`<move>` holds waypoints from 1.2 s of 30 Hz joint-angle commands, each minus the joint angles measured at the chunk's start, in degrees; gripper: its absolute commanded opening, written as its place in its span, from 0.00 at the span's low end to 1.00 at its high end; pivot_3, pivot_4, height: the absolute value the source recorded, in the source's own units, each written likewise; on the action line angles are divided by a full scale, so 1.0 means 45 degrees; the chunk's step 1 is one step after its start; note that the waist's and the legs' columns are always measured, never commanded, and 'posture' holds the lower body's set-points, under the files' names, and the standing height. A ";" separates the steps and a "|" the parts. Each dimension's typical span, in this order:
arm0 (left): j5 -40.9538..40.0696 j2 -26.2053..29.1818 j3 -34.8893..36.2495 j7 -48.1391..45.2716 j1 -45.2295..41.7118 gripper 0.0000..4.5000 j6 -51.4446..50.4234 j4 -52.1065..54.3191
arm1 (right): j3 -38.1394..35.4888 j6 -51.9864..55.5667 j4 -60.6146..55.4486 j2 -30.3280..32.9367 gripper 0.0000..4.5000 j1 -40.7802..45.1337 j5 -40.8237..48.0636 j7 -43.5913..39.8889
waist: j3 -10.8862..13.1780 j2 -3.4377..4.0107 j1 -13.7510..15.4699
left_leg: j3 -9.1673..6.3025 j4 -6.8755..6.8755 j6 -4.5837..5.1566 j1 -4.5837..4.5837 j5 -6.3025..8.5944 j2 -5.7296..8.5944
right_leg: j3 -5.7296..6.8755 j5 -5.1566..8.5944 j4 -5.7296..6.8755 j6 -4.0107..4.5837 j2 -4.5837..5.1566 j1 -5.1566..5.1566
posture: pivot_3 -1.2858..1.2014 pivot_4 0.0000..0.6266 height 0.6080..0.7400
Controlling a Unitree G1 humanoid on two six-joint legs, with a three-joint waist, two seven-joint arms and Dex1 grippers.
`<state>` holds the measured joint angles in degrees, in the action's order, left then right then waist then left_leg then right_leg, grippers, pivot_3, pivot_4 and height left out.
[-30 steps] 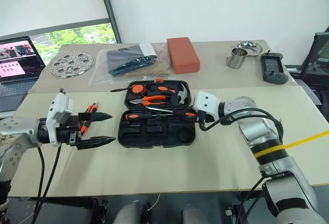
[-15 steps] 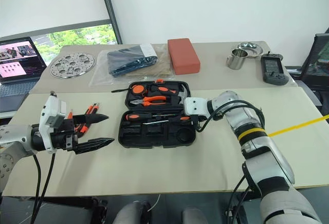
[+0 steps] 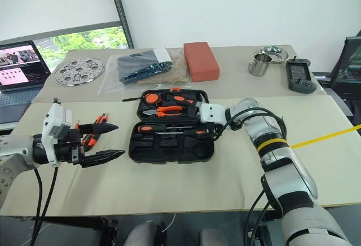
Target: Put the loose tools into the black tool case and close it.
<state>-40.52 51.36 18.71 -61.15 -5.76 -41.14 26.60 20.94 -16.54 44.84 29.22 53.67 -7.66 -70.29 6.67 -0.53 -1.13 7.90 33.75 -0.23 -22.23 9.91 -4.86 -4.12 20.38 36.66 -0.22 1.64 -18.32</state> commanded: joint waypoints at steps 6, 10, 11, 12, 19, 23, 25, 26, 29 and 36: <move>-0.0065 0.0197 -0.0023 -0.0021 -0.0291 1.00 0.0343 -0.0011 | -0.2044 0.3251 -0.2891 0.0347 0.98 -0.0140 0.2897 -0.1534 | 0.0019 0.0005 0.0006 | 0.0001 -0.0001 0.0006 -0.0007 0.0004 -0.0003 | 0.0004 0.0000 -0.0003 0.0000 0.0002 -0.0001 | 0.52 0.24 1.00; -0.0040 0.0133 -0.0171 -0.0009 -0.0413 1.00 0.0365 -0.0108 | -0.2544 0.5264 -0.4525 -0.0352 0.83 -0.1029 0.4015 -0.0981 | 0.0019 0.0004 -0.0057 | -0.0003 -0.0010 0.0004 -0.0002 0.0005 -0.0012 | 0.0003 0.0000 0.0000 0.0000 -0.0002 -0.0002 | 0.52 0.24 1.00; -0.0028 0.0117 -0.0230 -0.0009 -0.0473 1.00 0.0383 -0.0157 | -0.2512 0.5257 -0.4671 -0.0593 0.72 -0.1355 0.3997 -0.0737 | 0.0019 0.0003 -0.0061 | -0.0008 -0.0010 0.0002 0.0000 0.0009 -0.0016 | 0.0004 0.0000 0.0001 0.0000 -0.0004 0.0000 | 0.52 0.24 1.00; -0.0026 0.0112 -0.0272 -0.0009 -0.0521 1.00 0.0394 -0.0194 | -0.2517 0.5213 -0.4699 -0.0810 0.67 -0.1593 0.3974 -0.0510 | 0.0019 0.0003 -0.0060 | -0.0010 -0.0010 0.0001 0.0003 0.0011 -0.0016 | 0.0005 0.0000 0.0000 0.0000 -0.0004 0.0004 | 0.52 0.24 1.00; -0.0065 0.0262 -0.0340 -0.0109 -0.0682 1.00 0.0475 -0.0418 | -0.2783 0.4187 -0.3515 -0.2027 0.13 -0.2142 0.4233 -0.0112 | 0.0051 0.0016 -0.0044 | -0.0001 -0.0003 0.0002 -0.0011 0.0015 0.0000 | 0.0004 0.0000 0.0002 0.0000 -0.0001 -0.0013 | 0.52 0.24 1.00; -0.0099 0.0428 -0.0207 -0.0180 -0.0599 1.00 0.0446 -0.0465 | -0.2603 0.3396 -0.2325 -0.2291 0.00 -0.1893 0.3856 -0.0007 | 0.0051 0.0016 -0.0059 | -0.0002 -0.0005 0.0001 -0.0007 0.0015 -0.0003 | 0.0006 0.0000 0.0002 0.0000 -0.0005 -0.0011 | 0.52 0.24 1.00; -0.0106 0.0502 -0.0147 -0.0176 -0.0525 1.00 0.0432 -0.0442 | -0.2354 0.2832 -0.1646 -0.2294 0.00 -0.1751 0.3488 -0.0082 | 0.0052 0.0016 -0.0066 | -0.0002 -0.0006 0.0001 -0.0006 0.0015 -0.0002 | 0.0006 0.0000 0.0001 0.0000 -0.0006 -0.0011 | 0.52 0.24 1.00; -0.0114 0.0525 -0.0117 -0.0163 -0.0487 1.00 0.0423 -0.0420 | -0.2247 0.2592 -0.1355 -0.2299 0.00 -0.1693 0.3304 -0.0063 | 0.0052 0.0016 -0.0069 | -0.0002 -0.0006 0.0001 -0.0006 0.0015 -0.0002 | 0.0005 0.0000 0.0001 0.0000 -0.0005 -0.0011 | 0.52 0.24 1.00; -0.0140 0.0574 -0.0007 -0.0141 -0.0361 1.00 0.0395 -0.0354 | -0.2146 0.2078 -0.0590 -0.2424 0.00 -0.1489 0.2927 0.0123 | 0.0052 0.0016 -0.0094 | -0.0002 -0.0007 0.0001 -0.0005 0.0015 -0.0003 | 0.0005 0.0000 0.0001 0.0000 -0.0006 -0.0011 | 0.52 0.24 1.00; -0.0241 0.0691 0.0184 -0.0063 -0.0063 1.00 0.0394 -0.0211 | -0.1965 0.1442 0.0948 -0.2611 0.00 -0.1015 0.2080 0.0513 | 0.0054 0.0017 -0.0263 | -0.0005 -0.0010 -0.0004 0.0002 0.0012 -0.0006 | 0.0007 0.0000 0.0004 0.0000 -0.0007 -0.0004 | 0.52 0.24 1.00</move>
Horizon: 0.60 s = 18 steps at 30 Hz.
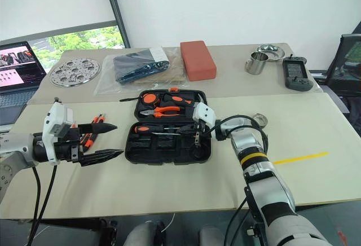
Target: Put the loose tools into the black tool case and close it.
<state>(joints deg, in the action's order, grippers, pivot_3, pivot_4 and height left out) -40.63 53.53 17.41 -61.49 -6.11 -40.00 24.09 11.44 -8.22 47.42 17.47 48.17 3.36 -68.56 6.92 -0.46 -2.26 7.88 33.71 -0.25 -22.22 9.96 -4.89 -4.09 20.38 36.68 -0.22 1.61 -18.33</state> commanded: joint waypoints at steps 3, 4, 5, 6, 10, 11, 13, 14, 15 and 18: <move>-0.0240 0.0198 0.0507 0.0063 0.0068 1.00 0.0109 0.0421 | 0.0544 -0.0286 0.0607 0.0100 0.00 0.0191 -0.0918 0.0072 | 0.0000 0.0000 -0.0018 | -0.0001 0.0000 0.0000 0.0006 0.0000 0.0001 | 0.0001 0.0000 -0.0001 0.0000 0.0002 0.0007 | 0.52 0.24 1.00; -0.0252 0.0191 0.0519 0.0079 0.0079 1.00 0.0096 0.0441 | 0.0655 -0.0337 0.0630 0.0133 0.00 0.0169 -0.1073 0.0040 | -0.0001 0.0000 -0.0017 | 0.0000 0.0000 0.0000 0.0011 0.0001 0.0002 | 0.0001 0.0000 0.0000 0.0000 0.0003 0.0011 | 0.52 0.24 1.00; -0.0259 0.0194 0.0537 0.0088 0.0095 1.00 0.0087 0.0453 | 0.0799 -0.0448 0.0602 0.0175 0.00 0.0116 -0.1219 -0.0060 | -0.0001 0.0000 -0.0016 | 0.0000 -0.0001 0.0000 0.0018 0.0001 0.0001 | 0.0001 0.0000 0.0000 0.0000 0.0003 0.0016 | 0.52 0.24 1.00; -0.0265 0.0200 0.0553 0.0086 0.0110 1.00 0.0088 0.0450 | 0.0890 -0.0527 0.0581 0.0195 0.00 0.0084 -0.1304 -0.0119 | -0.0001 0.0000 -0.0017 | 0.0000 0.0000 0.0000 0.0018 0.0001 0.0001 | 0.0001 0.0000 0.0000 0.0000 0.0004 0.0017 | 0.52 0.24 1.00; -0.0181 0.0213 0.0587 0.0188 0.0132 1.00 0.0131 0.0415 | 0.1118 -0.0677 0.0572 0.0141 0.00 -0.0011 -0.1688 0.0169 | -0.0002 -0.0002 -0.0021 | 0.0000 -0.0003 -0.0002 0.0039 0.0003 0.0001 | 0.0001 0.0000 -0.0001 0.0000 0.0006 0.0032 | 0.52 0.24 1.00; -0.0163 0.0175 0.0615 0.0271 0.0138 1.00 0.0132 0.0397 | 0.1012 -0.0754 0.0585 0.0032 0.00 0.0003 -0.1612 0.0322 | -0.0003 -0.0002 -0.0030 | 0.0001 -0.0004 -0.0001 0.0042 0.0004 0.0000 | 0.0001 0.0000 0.0000 0.0000 0.0006 0.0035 | 0.52 0.24 1.00; -0.0112 0.0012 0.0676 0.0549 0.0172 1.00 0.0134 0.0317 | 0.0637 -0.0884 0.0467 -0.0207 0.00 0.0064 -0.1133 0.0400 | -0.0003 -0.0003 -0.0033 | 0.0001 -0.0005 -0.0003 0.0045 0.0005 -0.0001 | 0.0000 0.0000 0.0000 0.0000 0.0006 0.0036 | 0.52 0.24 1.00; 0.0018 -0.0124 0.0701 0.0799 0.0239 1.00 0.0189 0.0214 | 0.0414 -0.0934 0.0309 -0.0313 0.00 0.0105 -0.0795 0.0290 | -0.0003 -0.0003 -0.0050 | 0.0001 -0.0005 -0.0003 0.0045 0.0004 -0.0002 | 0.0000 0.0000 0.0001 0.0000 0.0006 0.0036 | 0.52 0.24 1.00; 0.0210 -0.0255 0.0728 0.1056 0.0358 1.00 0.0305 0.0110 | 0.0228 -0.0880 0.0099 -0.0387 0.00 0.0136 -0.0498 0.0141 | -0.0002 -0.0002 -0.0080 | 0.0000 -0.0005 -0.0003 0.0044 0.0004 -0.0006 | -0.0001 0.0000 0.0002 0.0000 0.0004 0.0034 | 0.52 0.24 1.00; 0.1391 -0.0902 0.0823 0.2501 0.0693 1.00 0.1028 -0.0396 | -0.0304 -0.0108 -0.0901 -0.0562 0.13 0.0130 0.0434 -0.0297 | 0.0001 0.0001 -0.0116 | 0.0006 -0.0023 -0.0006 0.0044 0.0003 -0.0007 | -0.0012 0.0000 0.0005 0.0001 0.0003 0.0022 | 0.52 0.24 1.00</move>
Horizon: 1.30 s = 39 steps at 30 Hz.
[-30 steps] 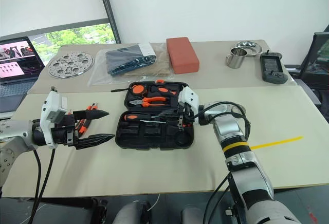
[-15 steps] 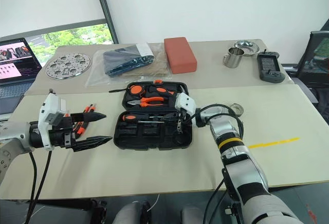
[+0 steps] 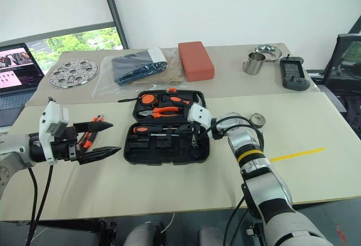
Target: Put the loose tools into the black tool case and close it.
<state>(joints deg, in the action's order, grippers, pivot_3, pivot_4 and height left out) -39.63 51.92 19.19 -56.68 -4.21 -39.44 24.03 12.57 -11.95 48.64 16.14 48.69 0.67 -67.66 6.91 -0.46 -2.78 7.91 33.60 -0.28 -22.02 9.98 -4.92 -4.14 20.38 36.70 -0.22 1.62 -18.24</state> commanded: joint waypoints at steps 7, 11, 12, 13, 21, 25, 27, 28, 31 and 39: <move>0.3478 -0.1896 0.1092 0.4470 0.1237 1.00 0.2086 -0.1706 | -0.0912 0.3758 -0.6069 0.0168 0.66 -0.0937 0.2657 -0.0805 | 0.0010 0.0000 0.0081 | -0.0006 -0.0005 0.0002 -0.0036 0.0008 -0.0003 | 0.0009 0.0000 0.0002 0.0000 0.0025 -0.0030 | 0.52 0.24 1.00; 0.4016 -0.2100 0.1201 0.5302 0.1119 1.00 0.2065 -0.2477 | -0.0979 0.5062 -0.8135 0.0548 0.96 -0.1358 0.3151 -0.0328 | 0.0010 -0.0004 0.0168 | -0.0008 -0.0022 -0.0015 -0.0038 0.0021 0.0010 | 0.0053 0.0000 0.0001 0.0000 0.0134 -0.0036 | 0.52 0.24 1.00; 0.4119 -0.2105 0.1117 0.5407 0.1096 1.00 0.1984 -0.2579 | -0.1000 0.5298 -0.8567 0.0634 0.99 -0.1477 0.3234 -0.0199 | 0.0010 -0.0005 0.0193 | -0.0007 -0.0030 -0.0028 -0.0037 0.0029 0.0016 | 0.0057 -0.0001 0.0000 0.0000 0.0146 -0.0036 | 0.52 0.24 1.00; 0.4189 -0.2106 0.1042 0.5486 0.1079 1.00 0.1912 -0.2653 | -0.1018 0.5562 -0.9009 0.0733 0.99 -0.1605 0.3328 -0.0090 | 0.0010 -0.0007 0.0200 | -0.0006 -0.0039 -0.0033 -0.0035 0.0032 0.0022 | 0.0060 -0.0001 -0.0001 0.0000 0.0157 -0.0036 | 0.52 0.24 1.00; 0.4669 -0.2662 0.1954 0.7674 0.0085 1.00 0.1462 -0.4405 | -0.1199 0.7102 -1.1913 0.1287 0.99 -0.2669 0.4383 0.0545 | 0.0013 -0.0031 0.0247 | 0.0006 -0.0069 0.0001 -0.0045 0.0008 0.0024 | 0.0059 -0.0001 -0.0008 0.0000 0.0156 -0.0070 | 0.52 0.24 1.00; 0.4739 -0.2765 0.1880 0.8012 -0.0455 1.00 0.1494 -0.5519 | -0.1319 0.7388 -1.2558 0.1581 0.99 -0.3043 0.4583 0.0900 | 0.0011 -0.0045 0.0252 | 0.0017 -0.0073 0.0001 -0.0044 0.0006 0.0022 | 0.0063 -0.0001 -0.0004 0.0000 0.0156 -0.0091 | 0.52 0.24 1.00; 0.4684 -0.2867 0.1724 0.8051 -0.0709 1.00 0.1320 -0.5927 | -0.1419 0.7436 -1.2730 0.1731 0.99 -0.3144 0.4608 0.1061 | 0.0013 -0.0050 0.0279 | 0.0025 -0.0074 0.0001 -0.0046 0.0006 0.0027 | 0.0062 -0.0001 -0.0004 -0.0001 0.0161 -0.0097 | 0.52 0.24 1.00; 0.4719 -0.2884 0.1647 0.8104 -0.0820 1.00 0.1251 -0.6121 | -0.1474 0.7459 -1.2806 0.1800 0.99 -0.3180 0.4631 0.1136 | 0.0013 -0.0052 0.0325 | 0.0027 -0.0073 0.0001 -0.0049 0.0006 0.0029 | 0.0063 -0.0001 -0.0003 -0.0001 0.0160 -0.0103 | 0.52 0.24 1.00; 0.4843 -0.2746 0.1281 0.8000 -0.1185 1.00 0.0706 -0.6815 | -0.1679 0.7702 -1.3119 0.2025 0.99 -0.3237 0.4796 0.1432 | 0.0012 -0.0065 0.0390 | 0.0036 -0.0074 -0.0001 -0.0054 0.0005 0.0028 | 0.0064 -0.0002 -0.0002 -0.0001 0.0157 -0.0117 | 0.52 0.24 1.00; 0.4975 -0.2501 0.0502 0.7357 -0.2109 1.00 -0.0030 -0.8618 | -0.2015 0.8053 -1.3547 0.2777 0.99 -0.3543 0.5033 0.1920 | 0.0007 -0.0082 0.0425 | 0.0042 -0.0079 -0.0006 -0.0064 0.0001 0.0029 | 0.0069 -0.0002 0.0004 -0.0001 0.0157 -0.0143 | 0.52 0.24 1.00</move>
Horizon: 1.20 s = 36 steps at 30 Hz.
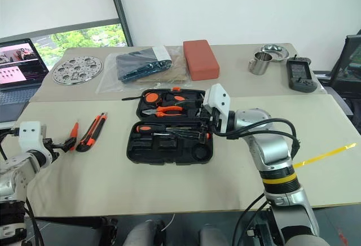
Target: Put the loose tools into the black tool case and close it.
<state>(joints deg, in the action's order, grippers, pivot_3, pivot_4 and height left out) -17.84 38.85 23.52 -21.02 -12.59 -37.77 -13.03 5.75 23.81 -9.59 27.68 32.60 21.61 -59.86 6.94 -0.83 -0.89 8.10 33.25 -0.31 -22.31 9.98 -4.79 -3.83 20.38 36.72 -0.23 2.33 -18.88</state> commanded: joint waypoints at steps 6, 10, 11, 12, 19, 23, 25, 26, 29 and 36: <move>0.0520 0.0795 -0.1184 -0.1224 -0.0482 1.00 -0.0056 -0.1091 | -0.0503 0.0133 -0.0630 0.0398 0.99 0.0098 0.0485 0.0358 | -0.0001 0.0001 0.0014 | 0.0008 -0.0008 -0.0004 0.0007 -0.0003 0.0007 | -0.0001 0.0000 0.0003 0.0000 0.0000 -0.0007 | 0.52 0.24 1.00; 0.0530 0.0803 -0.1343 -0.1608 -0.0700 0.88 0.0103 -0.1740 | -0.0460 0.0151 -0.0642 0.0407 1.00 0.0137 0.0561 0.0480 | -0.0005 0.0008 0.0048 | 0.0010 -0.0008 -0.0003 0.0008 -0.0003 0.0010 | 0.0000 0.0000 0.0005 0.0000 0.0001 -0.0005 | 0.52 0.24 1.00; 0.0584 0.0812 -0.1425 -0.1730 -0.0718 0.83 0.0166 -0.1903 | -0.0448 0.0159 -0.0649 0.0407 1.00 0.0142 0.0578 0.0492 | -0.0007 0.0011 0.0046 | 0.0010 -0.0008 -0.0003 0.0009 -0.0003 0.0011 | 0.0001 0.0000 0.0006 0.0000 0.0000 -0.0006 | 0.52 0.24 1.00; 0.0638 0.0822 -0.1492 -0.1836 -0.0733 0.75 0.0236 -0.2047 | -0.0433 0.0163 -0.0647 0.0406 1.00 0.0153 0.0591 0.0506 | -0.0011 0.0017 0.0045 | 0.0010 -0.0008 -0.0003 0.0011 -0.0003 0.0012 | 0.0001 0.0000 0.0007 0.0000 0.0001 -0.0004 | 0.52 0.24 1.00; 0.0662 0.0845 -0.1369 -0.2143 -0.0651 0.18 0.0505 -0.2698 | -0.0384 0.0183 -0.0741 0.0428 1.00 0.0112 0.0698 0.0609 | -0.0037 0.0060 0.0011 | 0.0010 -0.0008 -0.0007 0.0026 -0.0006 0.0002 | -0.0004 0.0000 0.0022 0.0000 0.0002 0.0000 | 0.52 0.24 1.00; 0.0636 0.0844 -0.1006 -0.1971 -0.0597 0.10 0.0860 -0.2935 | -0.0379 0.0190 -0.0806 0.0434 1.00 0.0043 0.0730 0.0683 | -0.0051 0.0084 -0.0041 | 0.0010 -0.0010 -0.0008 0.0030 -0.0007 -0.0002 | -0.0010 0.0001 0.0029 0.0000 -0.0001 -0.0005 | 0.52 0.24 1.00; 0.0644 0.0799 -0.0719 -0.1901 -0.0574 0.10 0.1775 -0.3062 | -0.0401 0.0175 -0.0817 0.0437 1.00 -0.0007 0.0739 0.0705 | -0.0051 0.0084 -0.0070 | 0.0010 -0.0012 -0.0010 0.0029 -0.0009 -0.0005 | -0.0011 0.0000 0.0033 0.0000 -0.0005 -0.0012 | 0.52 0.24 1.00; 0.0572 0.0775 -0.0529 -0.1873 -0.0605 0.10 0.2144 -0.3087 | -0.0408 0.0166 -0.0814 0.0440 1.00 -0.0025 0.0738 0.0711 | -0.0050 0.0082 -0.0090 | 0.0011 -0.0013 -0.0014 0.0028 -0.0011 -0.0007 | -0.0011 0.0000 0.0035 0.0000 -0.0005 -0.0019 | 0.52 0.24 1.00; 0.0247 0.0747 -0.0101 -0.2446 -0.0685 0.10 0.3965 -0.2861 | -0.0434 0.0147 -0.0806 0.0437 1.00 -0.0059 0.0752 0.0735 | -0.0037 0.0059 -0.0132 | 0.0015 -0.0015 -0.0019 0.0017 -0.0014 -0.0013 | -0.0012 0.0000 0.0039 0.0000 -0.0011 -0.0037 | 0.52 0.24 1.00; -0.0757 0.1701 -0.0223 -0.5255 -0.1614 0.10 0.5355 -0.1032 | -0.0717 0.0033 -0.0775 0.0623 1.00 -0.0178 0.0917 0.0641 | -0.0018 -0.0047 0.0063 | 0.0018 -0.0019 -0.0023 -0.0035 -0.0017 -0.0005 | 0.0017 -0.0001 0.0011 0.0002 -0.0009 -0.0066 | 0.52 0.24 1.00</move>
<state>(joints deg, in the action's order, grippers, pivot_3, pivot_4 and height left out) -19.98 43.79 22.65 -41.17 -17.41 -15.25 -22.43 4.81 24.34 -10.80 29.71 31.57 23.99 -56.89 6.86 -1.05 -0.61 8.17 33.16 -0.41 -22.49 9.91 -4.80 -3.71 20.37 36.76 -0.22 2.26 -19.18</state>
